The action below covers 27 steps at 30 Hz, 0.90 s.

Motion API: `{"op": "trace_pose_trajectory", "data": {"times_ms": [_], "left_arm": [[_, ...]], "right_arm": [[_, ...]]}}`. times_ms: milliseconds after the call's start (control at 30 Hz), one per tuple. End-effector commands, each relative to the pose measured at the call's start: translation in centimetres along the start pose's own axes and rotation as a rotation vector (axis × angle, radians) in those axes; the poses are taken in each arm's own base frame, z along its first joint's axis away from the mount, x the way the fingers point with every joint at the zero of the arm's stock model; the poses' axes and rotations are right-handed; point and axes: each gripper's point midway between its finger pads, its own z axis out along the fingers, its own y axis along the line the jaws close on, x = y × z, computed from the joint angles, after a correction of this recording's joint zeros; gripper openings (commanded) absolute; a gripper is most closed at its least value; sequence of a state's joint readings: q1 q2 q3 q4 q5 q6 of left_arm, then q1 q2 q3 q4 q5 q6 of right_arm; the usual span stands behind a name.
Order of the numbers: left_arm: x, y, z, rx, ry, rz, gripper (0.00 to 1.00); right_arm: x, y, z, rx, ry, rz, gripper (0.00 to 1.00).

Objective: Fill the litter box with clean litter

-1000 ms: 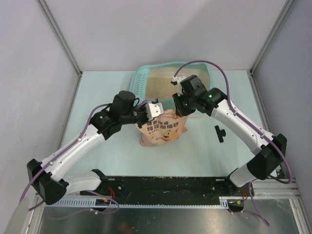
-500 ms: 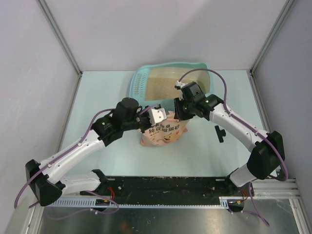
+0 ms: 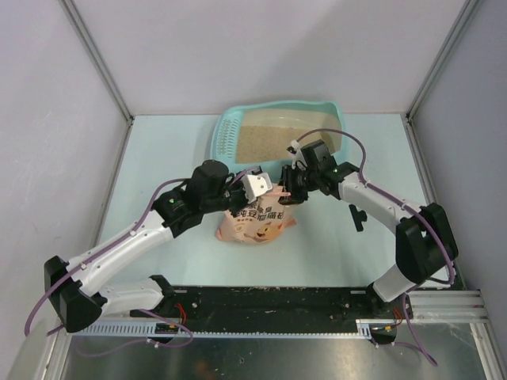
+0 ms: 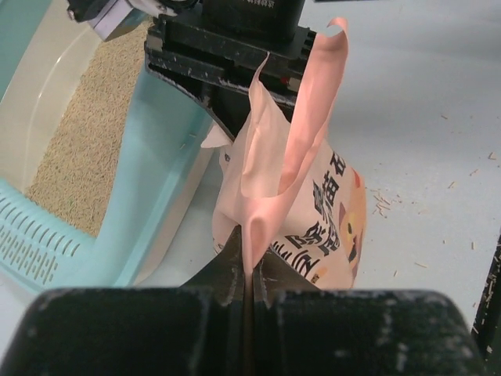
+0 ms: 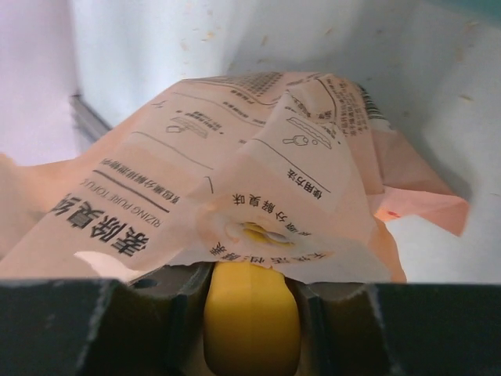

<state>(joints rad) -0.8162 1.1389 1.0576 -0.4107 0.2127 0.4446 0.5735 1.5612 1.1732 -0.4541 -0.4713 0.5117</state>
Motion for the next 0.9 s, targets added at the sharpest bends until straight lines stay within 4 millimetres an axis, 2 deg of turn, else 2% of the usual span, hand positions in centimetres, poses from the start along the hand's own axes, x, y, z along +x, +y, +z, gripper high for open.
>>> {"op": "trace_pose_trajectory", "data": {"times_ms": [0, 167, 200, 300, 433, 467, 500, 567, 733, 867], "left_arm": [[-4.6, 1.4, -1.2, -0.068, -0.171, 0.042, 0.00], [-5.1, 1.7, -2.5, -0.088, -0.186, 0.100, 0.00], [-5.0, 1.7, -2.9, -0.094, -0.185, 0.132, 0.00], [-4.2, 1.4, -3.6, -0.093, -0.174, 0.213, 0.00], [-4.3, 1.5, -4.3, -0.101, -0.177, 0.265, 0.00], [-4.1, 1.5, -4.3, -0.099, -0.168, 0.279, 0.00], [-4.3, 1.6, -4.4, -0.103, -0.168, 0.285, 0.00], [-4.4, 1.8, -4.4, -0.106, -0.161, 0.294, 0.00], [-6.7, 2.8, -4.6, -0.121, -0.186, 0.325, 0.00], [-8.4, 3.7, -3.7, -0.136, -0.183, 0.321, 0.00]], "right_arm": [[-1.6, 5.7, -1.5, -0.363, 0.052, 0.129, 0.00], [-4.5, 6.6, -4.1, -0.500, 0.002, 0.167, 0.00], [-5.4, 6.1, -4.8, -0.508, -0.022, 0.181, 0.00], [-6.2, 5.0, -6.7, -0.522, -0.058, 0.193, 0.00], [-6.3, 3.6, -9.6, -0.583, -0.097, 0.168, 0.00], [-5.8, 2.8, -9.6, -0.590, -0.085, 0.201, 0.00], [-6.3, 1.8, -10.2, -0.590, -0.105, 0.224, 0.00], [-6.1, 1.2, -10.9, -0.605, -0.119, 0.222, 0.00], [-6.2, -0.1, -12.8, -0.600, -0.156, 0.231, 0.00], [-7.0, -0.2, -12.1, -0.581, -0.189, 0.273, 0.00]]}}
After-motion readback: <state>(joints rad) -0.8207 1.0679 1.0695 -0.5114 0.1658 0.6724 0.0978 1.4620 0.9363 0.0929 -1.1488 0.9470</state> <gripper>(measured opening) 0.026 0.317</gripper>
